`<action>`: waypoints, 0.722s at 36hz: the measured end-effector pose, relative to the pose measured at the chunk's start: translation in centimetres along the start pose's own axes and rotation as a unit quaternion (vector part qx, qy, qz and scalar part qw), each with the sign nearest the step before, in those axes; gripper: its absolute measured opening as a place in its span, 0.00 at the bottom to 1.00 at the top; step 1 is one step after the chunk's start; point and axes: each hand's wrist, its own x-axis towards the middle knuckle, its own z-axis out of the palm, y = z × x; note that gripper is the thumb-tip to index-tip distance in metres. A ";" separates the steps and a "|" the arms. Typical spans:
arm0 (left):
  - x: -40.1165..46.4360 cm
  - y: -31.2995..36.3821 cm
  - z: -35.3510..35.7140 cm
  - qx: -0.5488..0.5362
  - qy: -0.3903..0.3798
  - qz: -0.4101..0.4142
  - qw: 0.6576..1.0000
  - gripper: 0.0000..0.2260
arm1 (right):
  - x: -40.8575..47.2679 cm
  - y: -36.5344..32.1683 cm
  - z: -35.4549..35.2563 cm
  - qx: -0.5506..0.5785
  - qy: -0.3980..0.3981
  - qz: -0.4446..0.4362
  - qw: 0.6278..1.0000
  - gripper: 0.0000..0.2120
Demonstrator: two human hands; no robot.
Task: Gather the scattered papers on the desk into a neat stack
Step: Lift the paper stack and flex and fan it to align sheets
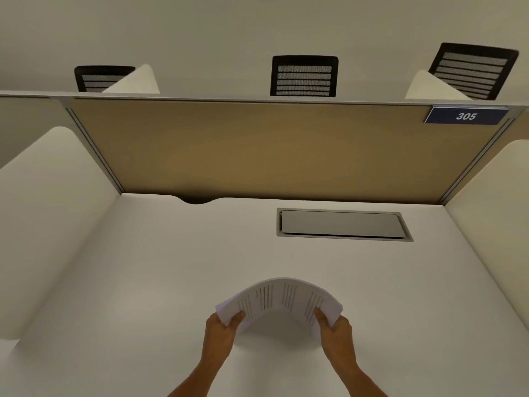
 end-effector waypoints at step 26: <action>0.2 10.1 -7.4 0.137 -0.271 0.039 0.952 0.17 | 3.3 -18.7 -6.4 -0.351 -0.418 -0.099 0.832 0.09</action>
